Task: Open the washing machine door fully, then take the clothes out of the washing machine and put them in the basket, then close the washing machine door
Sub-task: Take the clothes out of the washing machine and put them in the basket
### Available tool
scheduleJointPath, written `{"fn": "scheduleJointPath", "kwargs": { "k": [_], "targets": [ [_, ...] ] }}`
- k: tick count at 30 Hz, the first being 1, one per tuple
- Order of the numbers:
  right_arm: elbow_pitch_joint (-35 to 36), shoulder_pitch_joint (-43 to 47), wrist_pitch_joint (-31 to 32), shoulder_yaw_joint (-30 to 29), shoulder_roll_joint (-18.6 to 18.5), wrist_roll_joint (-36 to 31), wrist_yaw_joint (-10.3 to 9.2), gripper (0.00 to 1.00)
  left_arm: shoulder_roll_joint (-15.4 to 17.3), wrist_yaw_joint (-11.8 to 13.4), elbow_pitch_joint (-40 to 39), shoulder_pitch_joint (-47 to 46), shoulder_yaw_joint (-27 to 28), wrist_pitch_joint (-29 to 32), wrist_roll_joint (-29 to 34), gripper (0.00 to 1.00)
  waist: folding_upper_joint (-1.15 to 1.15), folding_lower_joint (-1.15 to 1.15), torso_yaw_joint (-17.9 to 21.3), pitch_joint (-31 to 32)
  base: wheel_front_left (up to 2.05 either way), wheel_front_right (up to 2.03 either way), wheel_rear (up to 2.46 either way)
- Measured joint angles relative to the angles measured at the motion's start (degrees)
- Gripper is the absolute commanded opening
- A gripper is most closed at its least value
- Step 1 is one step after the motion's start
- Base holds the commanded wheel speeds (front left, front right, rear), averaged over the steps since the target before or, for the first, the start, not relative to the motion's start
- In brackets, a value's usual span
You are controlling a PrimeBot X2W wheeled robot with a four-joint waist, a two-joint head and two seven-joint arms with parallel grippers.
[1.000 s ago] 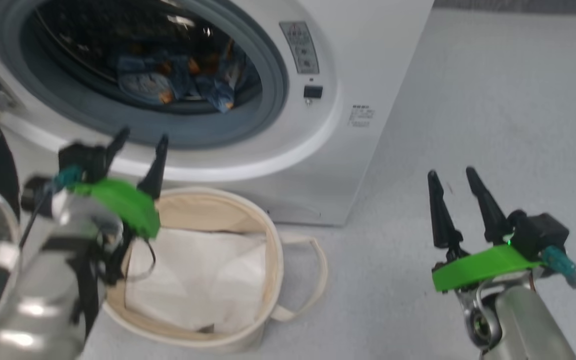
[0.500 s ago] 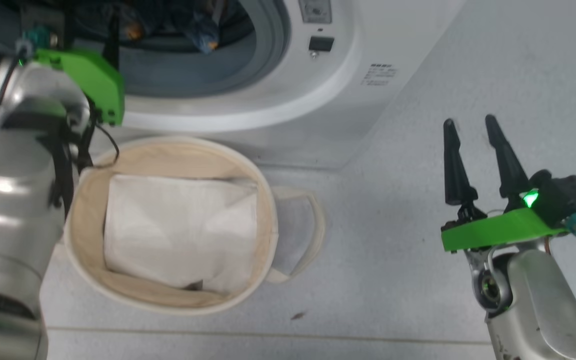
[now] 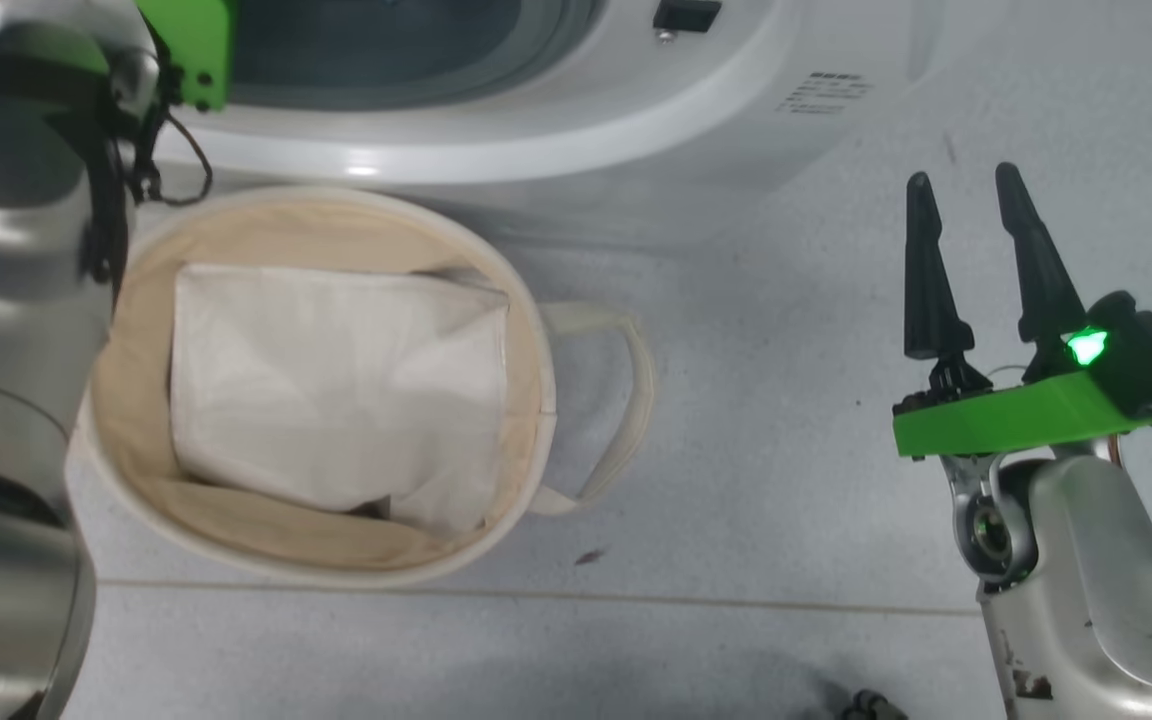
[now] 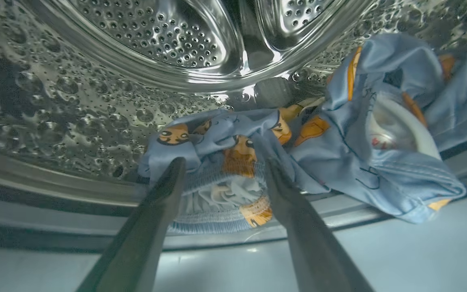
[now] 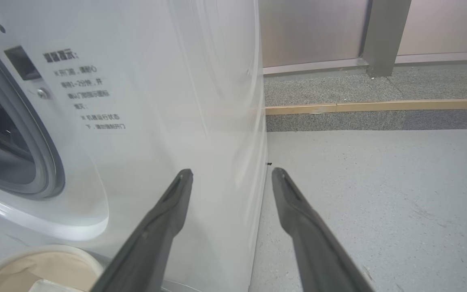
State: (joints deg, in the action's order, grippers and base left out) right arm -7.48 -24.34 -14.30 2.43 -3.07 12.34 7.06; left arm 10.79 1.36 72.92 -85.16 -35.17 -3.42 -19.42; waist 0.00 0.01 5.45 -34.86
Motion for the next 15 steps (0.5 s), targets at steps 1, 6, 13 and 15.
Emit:
{"fn": "scheduleJointPath", "kwargs": {
  "k": [1, 6, 13, 15],
  "targets": [
    [0.05, -0.19, 0.0, -0.04, 0.0, -0.11, 0.0, 1.0, -0.05, 0.0, 0.16, -0.47, 0.0, 0.44, 0.0, 1.0, 0.0, 0.0, 0.01, -0.56, 0.0, 0.0, 0.0],
    [0.37, -0.38, 0.0, -0.04, 0.0, -0.23, 0.0, 1.0, -0.03, 1.87, 1.13, -2.22, -1.04, 1.54, 0.38, 1.0, 0.0, 0.0, 0.13, -2.86, 0.0, 0.0, 0.0],
    [0.73, -1.59, 0.0, 0.11, 0.0, -0.23, 0.0, 1.0, 0.59, 3.82, 1.55, -3.66, -2.15, 5.36, 1.2, 1.0, 0.0, 0.0, 0.62, -4.71, 0.0, 0.0, 0.0],
    [0.86, -1.66, 0.0, 0.1, 0.0, -0.23, 0.0, 1.0, 0.89, 4.55, 1.56, -4.23, -2.5, 5.42, 1.21, 1.0, 0.0, 0.0, 0.77, -5.27, 0.0, 0.0, 0.0]
  ]
}}
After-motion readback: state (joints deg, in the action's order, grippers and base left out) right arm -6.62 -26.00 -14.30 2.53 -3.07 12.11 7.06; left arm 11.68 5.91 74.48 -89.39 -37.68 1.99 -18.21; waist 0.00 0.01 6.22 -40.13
